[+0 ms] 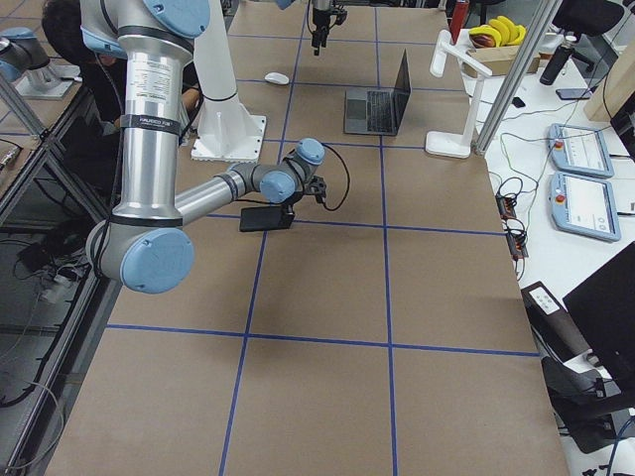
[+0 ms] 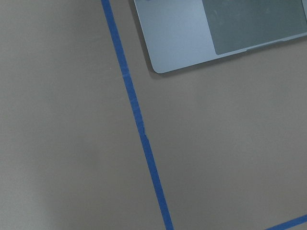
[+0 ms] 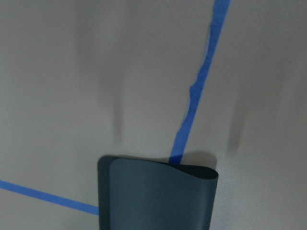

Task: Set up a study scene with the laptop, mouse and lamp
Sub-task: 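Grasp the black mouse pad edge with the right gripper while the left arm withdraws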

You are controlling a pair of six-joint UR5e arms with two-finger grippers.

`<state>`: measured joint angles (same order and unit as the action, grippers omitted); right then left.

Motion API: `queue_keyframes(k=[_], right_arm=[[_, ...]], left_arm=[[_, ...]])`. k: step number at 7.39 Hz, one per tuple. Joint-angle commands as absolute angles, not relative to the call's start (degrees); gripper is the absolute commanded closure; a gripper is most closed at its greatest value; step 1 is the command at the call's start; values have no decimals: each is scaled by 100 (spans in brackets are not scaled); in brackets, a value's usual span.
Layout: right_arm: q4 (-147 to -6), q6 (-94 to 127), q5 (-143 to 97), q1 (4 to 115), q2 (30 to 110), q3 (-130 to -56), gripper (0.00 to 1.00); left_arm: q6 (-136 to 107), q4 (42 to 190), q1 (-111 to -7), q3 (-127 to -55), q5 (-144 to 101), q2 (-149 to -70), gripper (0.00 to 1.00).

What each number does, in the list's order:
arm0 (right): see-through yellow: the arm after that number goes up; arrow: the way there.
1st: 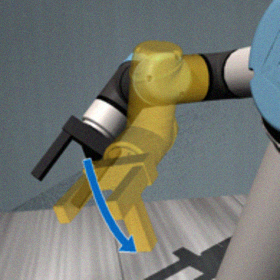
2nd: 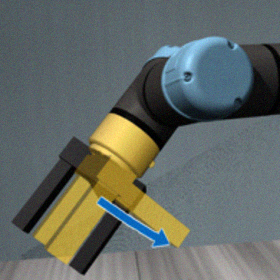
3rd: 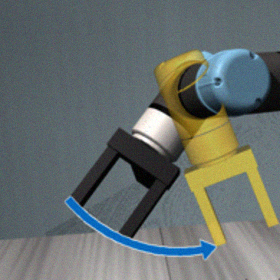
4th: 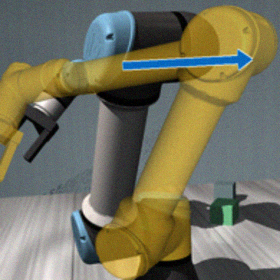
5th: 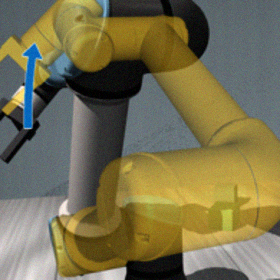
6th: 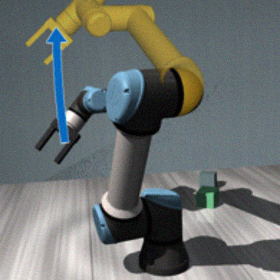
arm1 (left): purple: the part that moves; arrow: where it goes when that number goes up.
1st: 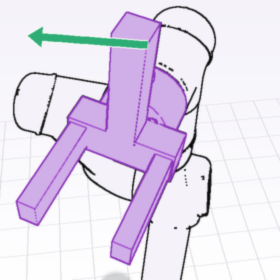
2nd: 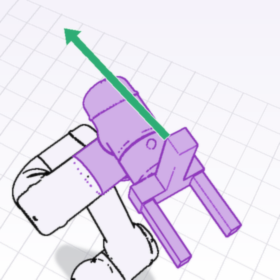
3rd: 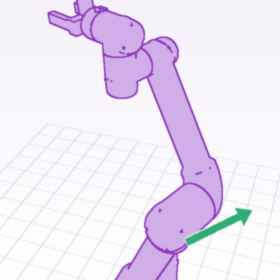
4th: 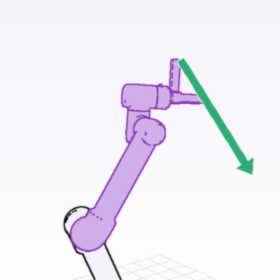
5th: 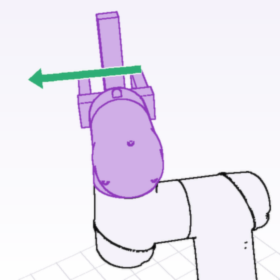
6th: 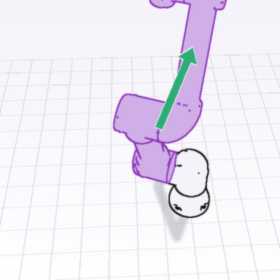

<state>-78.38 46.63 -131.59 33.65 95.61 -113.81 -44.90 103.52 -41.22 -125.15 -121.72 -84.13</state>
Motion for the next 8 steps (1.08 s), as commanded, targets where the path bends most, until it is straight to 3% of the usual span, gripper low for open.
queue_keyframes(k=[1,8], right_arm=[[-7831,4658,-13183,3314,9527,-11329,8],[-7822,4431,-13219,3111,9589,-11268,14]], left_arm=[[-4482,10354,-4113,-12542,-12173,-8411,0],[-4465,10354,-4087,-12542,-12173,-8402,0]])
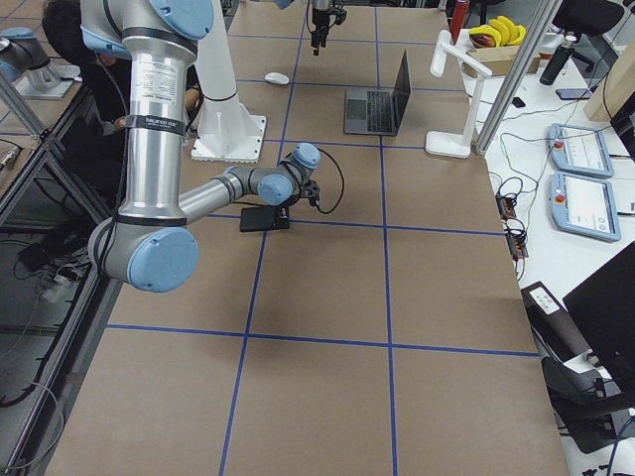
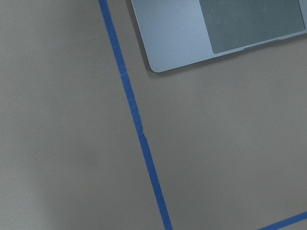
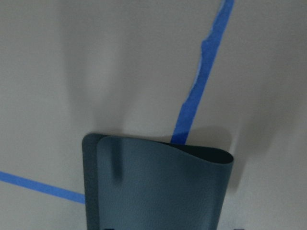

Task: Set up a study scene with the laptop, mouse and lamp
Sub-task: 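Lift the mouse pad edge with the right gripper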

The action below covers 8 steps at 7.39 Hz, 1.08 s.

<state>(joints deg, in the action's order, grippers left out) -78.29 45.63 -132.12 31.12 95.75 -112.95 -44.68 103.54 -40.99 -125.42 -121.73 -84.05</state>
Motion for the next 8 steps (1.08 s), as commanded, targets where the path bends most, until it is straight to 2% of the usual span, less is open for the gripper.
queue_keyframes(k=[1,6,8], right_arm=[[-7831,4421,-13227,3103,9580,-11259,14],[-7849,4412,-13245,3076,9580,-11171,46],[-7866,4412,-13289,3085,9571,-11197,65]], left_arm=[[-4465,10354,-4078,-12542,-12173,-8411,0],[-4430,10354,-4061,-12542,-12173,-8411,0],[-4430,10362,-4061,-12559,-12173,-8411,0]])
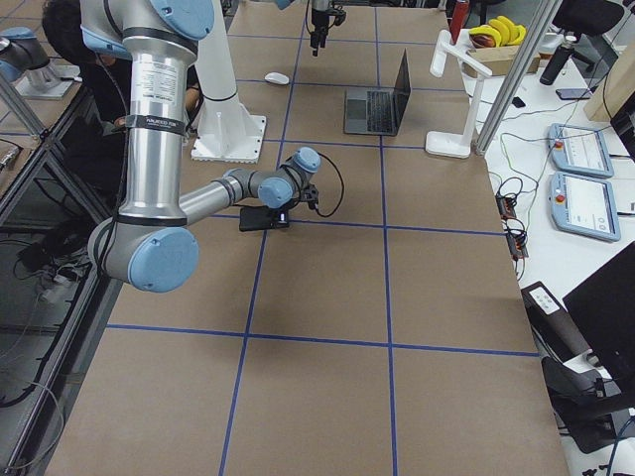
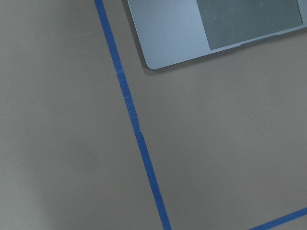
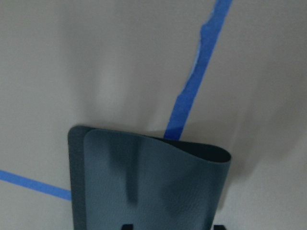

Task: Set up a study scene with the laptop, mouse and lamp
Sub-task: 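Lift the mouse pad edge with the right gripper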

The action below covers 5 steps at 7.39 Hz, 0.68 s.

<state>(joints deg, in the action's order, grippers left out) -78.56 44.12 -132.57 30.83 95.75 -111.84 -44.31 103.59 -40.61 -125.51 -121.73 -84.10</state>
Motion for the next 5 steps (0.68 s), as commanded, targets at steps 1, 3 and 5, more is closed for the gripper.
queue_keyframes(k=[1,3,5], right_arm=[[-7875,4412,-13306,3068,9571,-11223,77],[-7875,4421,-13246,2989,9563,-11250,83],[-7884,4447,-13123,3084,9562,-11294,87]], left_arm=[[-4430,10354,-4061,-12568,-12173,-8411,0],[-4430,10362,-4061,-12568,-12173,-8411,0],[-4430,10362,-4061,-12577,-12173,-8411,0]])
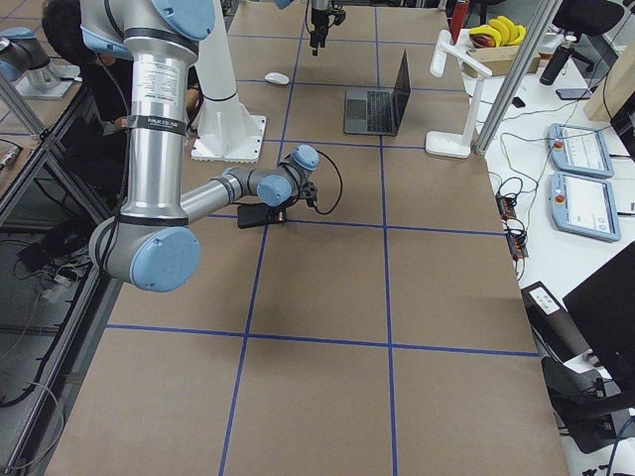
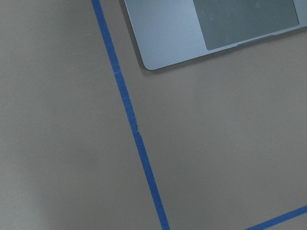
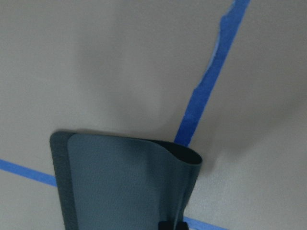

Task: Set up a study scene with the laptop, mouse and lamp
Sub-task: 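Lift the mouse pad edge with the right gripper, then lay the pad beside the laptop with the right gripper while the left reaches the mouse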

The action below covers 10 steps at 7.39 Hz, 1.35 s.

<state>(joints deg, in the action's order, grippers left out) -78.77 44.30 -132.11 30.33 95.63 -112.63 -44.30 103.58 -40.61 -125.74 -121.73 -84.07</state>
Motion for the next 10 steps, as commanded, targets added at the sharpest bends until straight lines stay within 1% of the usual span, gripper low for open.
queue_keyframes(k=[1,3,5,6,7,8,9,10], right_arm=[[-7884,4430,-13113,3172,9554,-11329,87],[-7910,4403,-13209,3601,9484,-11556,88],[-8206,4080,-13201,3997,8959,-11628,88],[-9053,3530,-13149,4277,8399,-11602,88],[-10410,2811,-13027,4533,7497,-11532,88],[-11677,2386,-12669,4579,6523,-11383,88],[-12098,2277,-12595,4588,5895,-11060,88],[-12120,2276,-12621,4692,5610,-10848,88]], left_arm=[[-4430,10362,-4061,-12586,-12173,-8411,0],[-4464,10354,-4061,-12586,-12182,-8385,0],[-4726,10353,-4061,-12830,-12147,-7921,0],[-4990,10354,-4052,-12867,-12146,-7832,0],[-5175,10354,-3878,-12867,-12129,-7770,0],[-5716,10441,-3389,-12876,-11668,-7761,0],[-6339,10537,-2766,-12876,-11176,-7769,0],[-6485,10738,-2647,-12885,-11188,-7778,0]])
